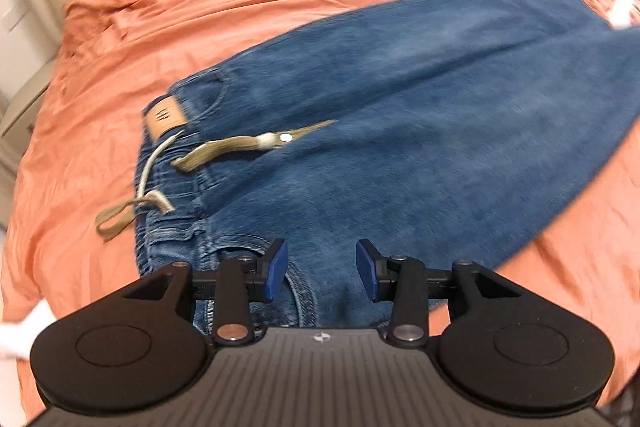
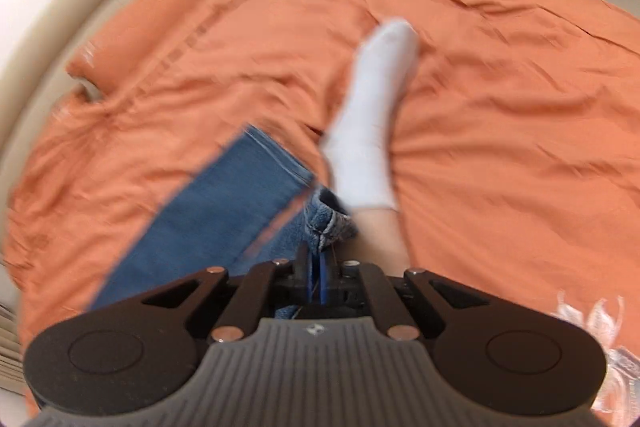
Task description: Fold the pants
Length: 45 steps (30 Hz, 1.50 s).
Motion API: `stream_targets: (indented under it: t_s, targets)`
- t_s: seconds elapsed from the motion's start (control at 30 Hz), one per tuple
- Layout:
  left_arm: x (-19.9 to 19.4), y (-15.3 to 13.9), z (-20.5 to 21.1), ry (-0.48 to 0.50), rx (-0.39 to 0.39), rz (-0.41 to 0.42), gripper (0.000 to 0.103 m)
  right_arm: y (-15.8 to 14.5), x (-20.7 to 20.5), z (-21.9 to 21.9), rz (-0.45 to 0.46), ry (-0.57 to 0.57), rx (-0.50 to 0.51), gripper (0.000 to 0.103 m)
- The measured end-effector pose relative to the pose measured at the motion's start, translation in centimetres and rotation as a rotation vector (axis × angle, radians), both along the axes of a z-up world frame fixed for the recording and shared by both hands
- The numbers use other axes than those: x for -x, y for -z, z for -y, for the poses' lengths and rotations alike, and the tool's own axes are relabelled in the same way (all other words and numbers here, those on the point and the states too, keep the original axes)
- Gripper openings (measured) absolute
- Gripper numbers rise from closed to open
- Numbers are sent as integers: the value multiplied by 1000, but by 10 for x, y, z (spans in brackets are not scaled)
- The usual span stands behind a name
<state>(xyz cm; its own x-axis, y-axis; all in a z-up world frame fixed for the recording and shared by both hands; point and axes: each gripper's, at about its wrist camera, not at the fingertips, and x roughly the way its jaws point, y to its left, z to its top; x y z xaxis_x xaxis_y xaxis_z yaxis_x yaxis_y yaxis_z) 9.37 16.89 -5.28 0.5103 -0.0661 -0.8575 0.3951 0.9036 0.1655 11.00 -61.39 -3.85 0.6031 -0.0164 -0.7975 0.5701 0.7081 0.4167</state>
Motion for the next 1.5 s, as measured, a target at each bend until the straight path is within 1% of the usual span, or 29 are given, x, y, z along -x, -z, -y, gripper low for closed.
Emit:
stream_targets:
  t_s: [0.07,0.13,0.2,0.27,0.3,0.4,0.47,0.53,0.6,0.63,0.67,0.7,0.73,0.77,0.8,0.83,0.87,0.9,1.03,1.1,1.17,1.27,1.37,1.43,1.47,1.5]
  targets:
    - [6,1,5,54,-15,-11,47,18,-1,0,-56,-2,10,0]
    - [12,2,10,112,-49,-28,52,33,0,2,-97,-12,22,0]
    - [21,6,16,185,-109,-46,55,36,2,2,-131,-4,59,12]
    - [29,12,23,254,-174,-65,59,30,8,2,-176,-2,155,21]
    - [33,16,26,285,-207,-74,60,26,6,1,-195,-16,206,21]
    - [46,36,35,384,-317,-92,65,12,7,-6,-202,-82,254,21]
    - [52,51,41,423,-377,-74,66,2,6,-18,-190,-150,292,22]
    - [55,65,46,450,-416,-59,66,-6,5,-29,-186,-220,327,23]
    - [57,78,52,459,-483,-8,65,-12,3,-41,-179,-301,365,24]
    - [58,85,55,469,-514,14,61,-14,3,-48,-178,-346,394,25]
    - [59,90,57,475,-538,31,54,-16,3,-54,-180,-394,433,29]
    - [59,95,59,471,-566,51,51,-19,3,-61,-181,-440,472,31]
    - [59,99,60,467,-579,64,43,-21,4,-66,-178,-492,513,31]
    - [60,101,60,463,-582,72,33,-23,6,-71,-175,-540,552,31]
    - [60,101,60,457,-578,82,26,-26,8,-76,-173,-591,595,32]
    - [61,100,60,451,-570,94,11,-26,10,-81,-173,-640,637,33]
    - [62,97,59,437,-556,108,7,-26,12,-85,-178,-693,680,33]
    - [62,92,58,407,-535,126,6,-24,14,-90,-189,-756,734,34]
    - [55,59,48,256,-401,203,5,-5,28,-112,-248,-1027,935,34]
    - [50,44,46,193,-352,235,5,5,36,-125,-258,-1151,1014,34]
    - [44,34,47,157,-324,250,5,15,41,-135,-262,-1241,1073,34]
    - [38,24,50,110,-292,258,5,31,40,-144,-285,-1316,1133,32]
    - [39,18,51,82,-281,270,5,42,38,-148,-295,-1359,1172,17]
    - [38,15,51,62,-264,275,5,46,36,-148,-291,-1364,1185,13]
    - [38,15,48,53,-257,278,5,47,36,-148,-287,-1362,1192,4]
    - [40,14,48,43,-250,282,5,49,36,-148,-285,-1356,1195,0]
